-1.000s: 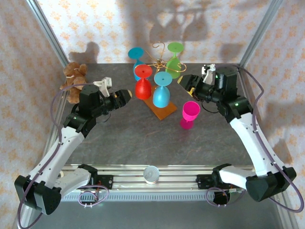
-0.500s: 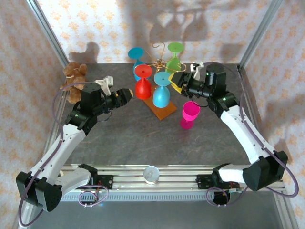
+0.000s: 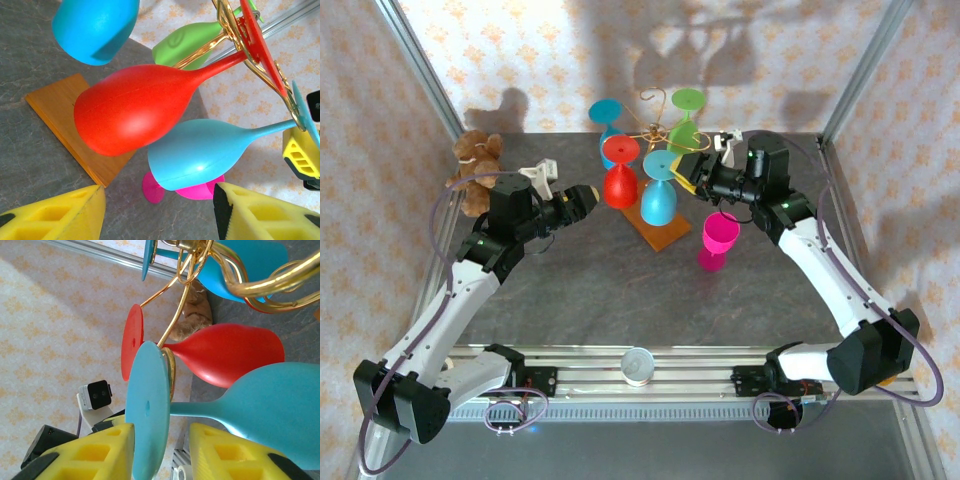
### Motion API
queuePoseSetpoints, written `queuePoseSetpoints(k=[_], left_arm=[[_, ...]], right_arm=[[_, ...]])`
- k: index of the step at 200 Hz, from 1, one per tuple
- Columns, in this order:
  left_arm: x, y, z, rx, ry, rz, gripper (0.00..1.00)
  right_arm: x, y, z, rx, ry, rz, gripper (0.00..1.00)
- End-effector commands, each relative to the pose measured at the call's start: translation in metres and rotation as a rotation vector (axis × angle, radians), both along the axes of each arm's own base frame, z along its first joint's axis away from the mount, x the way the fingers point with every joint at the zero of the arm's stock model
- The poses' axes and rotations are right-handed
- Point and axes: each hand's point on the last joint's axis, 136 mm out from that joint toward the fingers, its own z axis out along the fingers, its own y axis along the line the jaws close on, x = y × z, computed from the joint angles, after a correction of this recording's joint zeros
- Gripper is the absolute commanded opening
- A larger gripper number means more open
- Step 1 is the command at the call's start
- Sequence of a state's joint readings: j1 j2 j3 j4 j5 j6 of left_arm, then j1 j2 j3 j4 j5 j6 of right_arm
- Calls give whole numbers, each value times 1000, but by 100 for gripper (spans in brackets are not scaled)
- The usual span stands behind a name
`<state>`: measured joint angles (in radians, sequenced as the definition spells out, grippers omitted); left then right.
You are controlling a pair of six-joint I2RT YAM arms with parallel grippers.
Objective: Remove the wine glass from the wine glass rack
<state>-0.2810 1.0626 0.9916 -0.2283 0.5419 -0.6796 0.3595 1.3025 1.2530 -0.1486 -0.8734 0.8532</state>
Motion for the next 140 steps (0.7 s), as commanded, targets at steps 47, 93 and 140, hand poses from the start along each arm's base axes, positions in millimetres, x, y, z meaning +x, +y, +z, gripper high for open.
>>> queuePoseSetpoints(k=[47,93,140], left_arm=[[-3,6,4,2,-37,23,59],[-4,7,5,3,-37,28,59],[-2,7,2,-7,-31,33,59]], right_arm=[[-1,6,21,31,-58,30,28],[0,6,20,29,-51,27,22],[-1,5,21,29,-54,24,18]])
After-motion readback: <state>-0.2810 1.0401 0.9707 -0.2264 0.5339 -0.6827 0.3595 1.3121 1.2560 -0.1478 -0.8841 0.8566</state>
